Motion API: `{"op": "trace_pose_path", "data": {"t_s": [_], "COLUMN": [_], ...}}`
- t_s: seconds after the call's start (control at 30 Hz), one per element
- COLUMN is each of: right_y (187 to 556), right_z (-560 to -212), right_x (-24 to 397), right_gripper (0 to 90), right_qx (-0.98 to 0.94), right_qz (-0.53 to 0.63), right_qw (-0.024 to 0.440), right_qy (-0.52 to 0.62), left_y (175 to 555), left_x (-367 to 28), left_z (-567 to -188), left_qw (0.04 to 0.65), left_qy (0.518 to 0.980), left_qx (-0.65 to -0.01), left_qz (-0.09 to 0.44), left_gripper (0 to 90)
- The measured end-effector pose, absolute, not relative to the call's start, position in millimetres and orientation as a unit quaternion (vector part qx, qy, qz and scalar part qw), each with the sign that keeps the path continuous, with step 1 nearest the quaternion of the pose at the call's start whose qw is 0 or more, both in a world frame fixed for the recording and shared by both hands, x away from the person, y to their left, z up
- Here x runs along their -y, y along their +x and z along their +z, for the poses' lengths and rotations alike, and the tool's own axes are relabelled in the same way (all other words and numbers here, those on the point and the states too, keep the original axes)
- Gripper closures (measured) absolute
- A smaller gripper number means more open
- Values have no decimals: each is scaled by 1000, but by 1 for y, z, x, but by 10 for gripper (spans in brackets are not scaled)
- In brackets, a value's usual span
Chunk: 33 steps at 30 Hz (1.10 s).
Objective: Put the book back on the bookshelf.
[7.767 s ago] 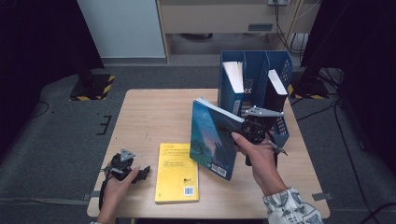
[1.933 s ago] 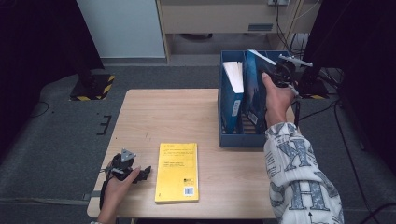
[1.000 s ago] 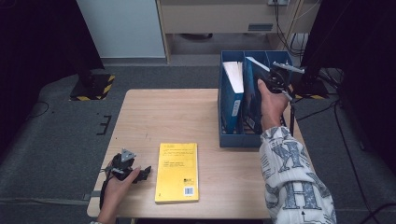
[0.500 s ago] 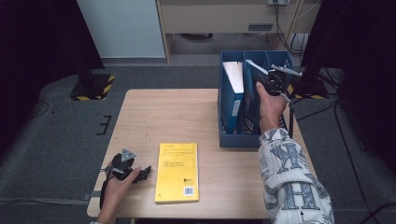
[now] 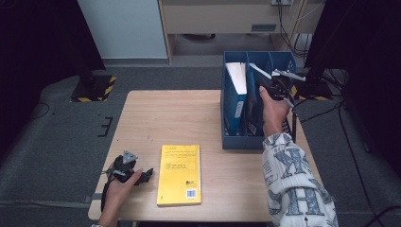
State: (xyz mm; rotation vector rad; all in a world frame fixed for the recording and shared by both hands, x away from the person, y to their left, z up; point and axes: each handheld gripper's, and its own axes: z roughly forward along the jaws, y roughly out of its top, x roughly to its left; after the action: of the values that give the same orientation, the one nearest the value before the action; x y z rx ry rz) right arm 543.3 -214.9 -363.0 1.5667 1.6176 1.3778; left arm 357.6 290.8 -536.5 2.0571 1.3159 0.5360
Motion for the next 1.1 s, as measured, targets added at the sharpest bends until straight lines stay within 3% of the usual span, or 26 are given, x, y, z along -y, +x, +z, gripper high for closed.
{"op": "trace_pose_path", "data": {"t_s": [1.1], "right_y": [496], "right_z": [-364], "right_x": [212], "right_gripper": [703], "right_qx": [-639], "right_qz": [468], "right_qw": [238], "right_qy": [562], "left_y": [357], "left_x": [-289], "left_z": [-537], "left_qw": [316], "left_qy": [780], "left_qx": [-500], "left_qz": [204], "left_gripper": [0]}}
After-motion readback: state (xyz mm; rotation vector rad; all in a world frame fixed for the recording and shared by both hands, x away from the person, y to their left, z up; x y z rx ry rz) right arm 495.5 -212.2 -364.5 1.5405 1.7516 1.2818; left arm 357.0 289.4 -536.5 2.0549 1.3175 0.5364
